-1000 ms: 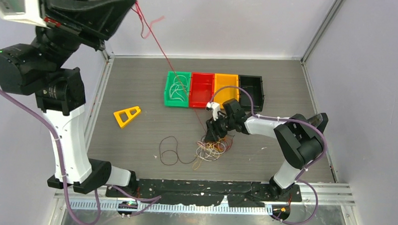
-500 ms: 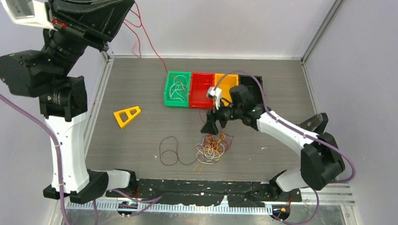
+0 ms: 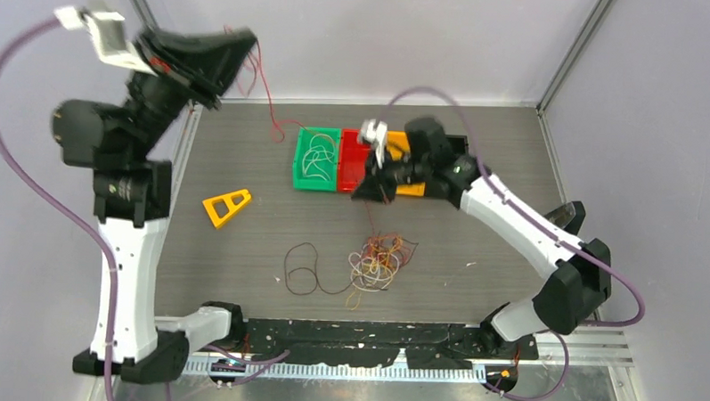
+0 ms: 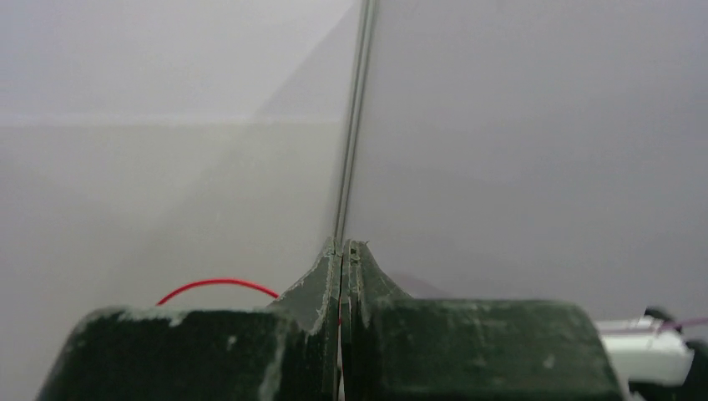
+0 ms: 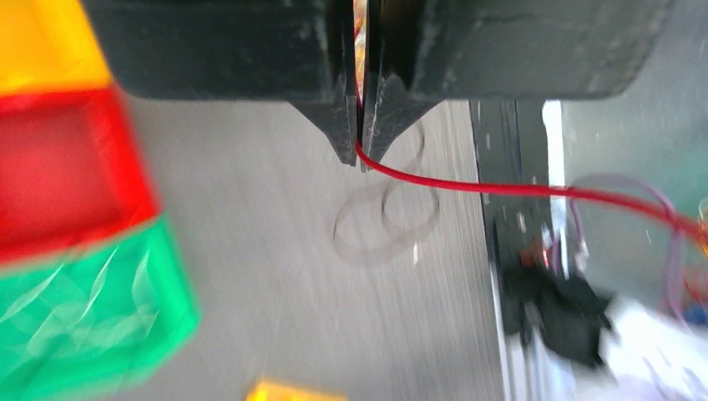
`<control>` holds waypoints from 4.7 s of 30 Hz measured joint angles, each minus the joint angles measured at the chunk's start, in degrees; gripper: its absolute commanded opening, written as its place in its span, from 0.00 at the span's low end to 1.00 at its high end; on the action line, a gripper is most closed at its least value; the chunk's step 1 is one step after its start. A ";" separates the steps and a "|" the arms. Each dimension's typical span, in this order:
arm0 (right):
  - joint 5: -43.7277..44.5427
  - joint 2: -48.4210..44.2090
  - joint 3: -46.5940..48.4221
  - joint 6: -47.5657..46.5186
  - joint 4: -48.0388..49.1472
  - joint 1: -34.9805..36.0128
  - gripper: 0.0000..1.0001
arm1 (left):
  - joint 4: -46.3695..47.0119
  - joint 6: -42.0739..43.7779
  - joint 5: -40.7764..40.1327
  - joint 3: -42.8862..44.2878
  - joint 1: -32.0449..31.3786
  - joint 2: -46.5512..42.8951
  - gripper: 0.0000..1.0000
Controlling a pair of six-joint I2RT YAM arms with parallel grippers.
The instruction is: Untangle the cables
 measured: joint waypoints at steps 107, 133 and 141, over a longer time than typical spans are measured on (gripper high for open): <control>23.12 43.82 49.31 26.43 39.15 -8.79 0.05 | 13.44 11.45 3.54 -34.71 5.44 21.57 0.98; 11.10 20.70 12.31 26.82 39.26 -21.40 0.05 | 15.26 10.05 5.70 -39.19 7.89 19.76 0.98; 10.36 18.12 7.08 27.02 37.51 -21.16 0.05 | 15.26 10.03 5.68 -39.93 8.02 19.39 0.98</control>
